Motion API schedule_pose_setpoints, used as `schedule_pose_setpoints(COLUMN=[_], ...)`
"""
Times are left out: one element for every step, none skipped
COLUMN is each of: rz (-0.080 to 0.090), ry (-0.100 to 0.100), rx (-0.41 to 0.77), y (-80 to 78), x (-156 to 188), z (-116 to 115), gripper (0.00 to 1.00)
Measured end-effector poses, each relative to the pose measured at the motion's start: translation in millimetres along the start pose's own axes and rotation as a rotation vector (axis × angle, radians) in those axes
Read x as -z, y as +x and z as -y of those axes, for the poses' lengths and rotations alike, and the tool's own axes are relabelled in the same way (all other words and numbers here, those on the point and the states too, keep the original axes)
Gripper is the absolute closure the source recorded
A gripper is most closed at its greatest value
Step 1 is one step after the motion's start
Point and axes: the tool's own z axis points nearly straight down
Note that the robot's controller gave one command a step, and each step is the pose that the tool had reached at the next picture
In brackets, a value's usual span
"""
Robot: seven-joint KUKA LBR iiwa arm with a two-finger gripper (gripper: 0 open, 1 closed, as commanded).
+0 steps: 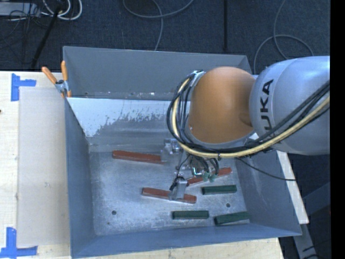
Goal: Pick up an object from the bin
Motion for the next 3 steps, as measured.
schedule_pose_setpoints(rz=[0.000,0.009,0.008], ry=[-0.001,-0.001,-0.002], rx=[-0.035,-0.148,-0.359], y=[-8.7,4.7,0.6], x=[-140,-106,-103], z=[42,22,26], gripper=[0.00,0.00,0.00])
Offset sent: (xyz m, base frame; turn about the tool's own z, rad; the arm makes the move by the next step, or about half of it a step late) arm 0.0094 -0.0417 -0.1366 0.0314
